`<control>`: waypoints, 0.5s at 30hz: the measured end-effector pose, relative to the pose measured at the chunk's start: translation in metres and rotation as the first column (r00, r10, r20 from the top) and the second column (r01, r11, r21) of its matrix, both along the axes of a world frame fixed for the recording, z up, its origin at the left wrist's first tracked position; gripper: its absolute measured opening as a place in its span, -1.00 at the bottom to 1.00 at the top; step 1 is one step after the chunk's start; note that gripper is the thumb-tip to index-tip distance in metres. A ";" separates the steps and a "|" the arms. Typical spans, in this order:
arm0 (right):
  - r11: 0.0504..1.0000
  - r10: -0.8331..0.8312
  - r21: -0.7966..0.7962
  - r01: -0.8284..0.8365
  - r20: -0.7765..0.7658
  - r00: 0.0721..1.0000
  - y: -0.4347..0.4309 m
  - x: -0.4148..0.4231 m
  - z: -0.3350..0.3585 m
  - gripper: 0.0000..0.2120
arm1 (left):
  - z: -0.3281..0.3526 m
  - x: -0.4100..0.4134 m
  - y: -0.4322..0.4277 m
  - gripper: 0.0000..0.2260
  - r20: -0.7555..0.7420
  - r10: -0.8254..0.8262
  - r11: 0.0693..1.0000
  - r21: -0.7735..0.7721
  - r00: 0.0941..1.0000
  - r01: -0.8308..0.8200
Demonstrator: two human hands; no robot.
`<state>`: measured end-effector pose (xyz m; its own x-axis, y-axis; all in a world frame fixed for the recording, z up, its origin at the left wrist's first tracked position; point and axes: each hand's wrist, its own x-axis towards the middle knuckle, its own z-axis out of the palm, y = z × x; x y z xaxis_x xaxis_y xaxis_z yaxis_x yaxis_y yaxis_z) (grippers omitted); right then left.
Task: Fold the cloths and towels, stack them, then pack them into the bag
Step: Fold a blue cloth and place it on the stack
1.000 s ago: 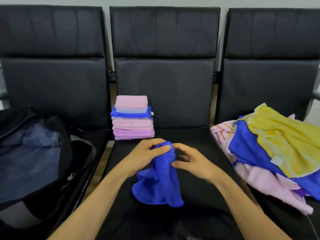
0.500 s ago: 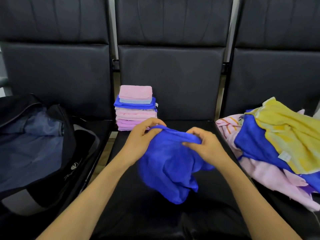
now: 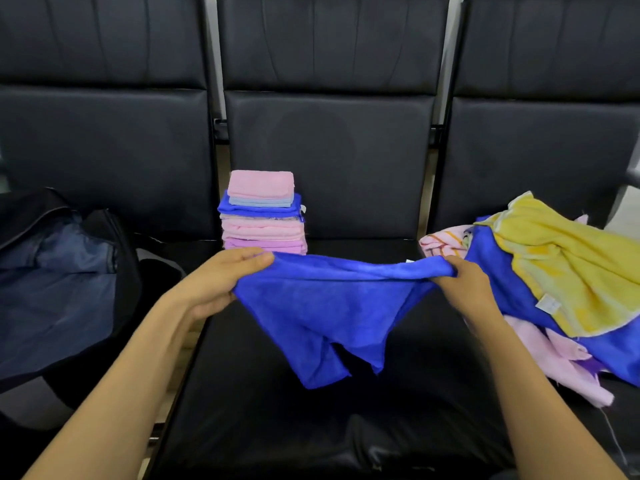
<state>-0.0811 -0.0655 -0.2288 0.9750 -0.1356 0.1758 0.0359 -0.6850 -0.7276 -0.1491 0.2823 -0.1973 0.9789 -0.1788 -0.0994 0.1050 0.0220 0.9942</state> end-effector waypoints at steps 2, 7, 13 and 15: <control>0.969 0.038 0.245 -0.021 -0.066 0.997 -0.006 -0.003 -0.001 -0.82 | 0.002 -0.005 0.009 -0.60 -0.083 -0.158 0.973 0.157 0.984 0.169; 0.742 0.269 0.670 -0.025 -0.263 0.926 -0.003 -0.020 0.012 -0.90 | -0.021 0.002 0.020 -0.84 -0.031 0.091 0.654 0.756 0.995 -0.036; 0.572 0.450 0.819 -0.036 -0.277 0.849 0.009 -0.033 0.018 -0.86 | -0.029 -0.001 0.003 -0.82 0.044 0.466 0.812 0.376 0.884 -0.447; 0.603 0.553 0.786 -0.138 -0.287 0.782 0.009 -0.039 0.022 -0.89 | -0.026 -0.004 -0.004 -0.84 -0.001 0.500 0.854 0.169 0.866 -0.493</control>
<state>-0.1204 -0.0568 -0.2071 0.8882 0.3565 -0.2899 -0.3192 0.0249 -0.9474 -0.1528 0.2787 -0.2230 0.9272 0.3515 -0.1295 0.1654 -0.0739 0.9835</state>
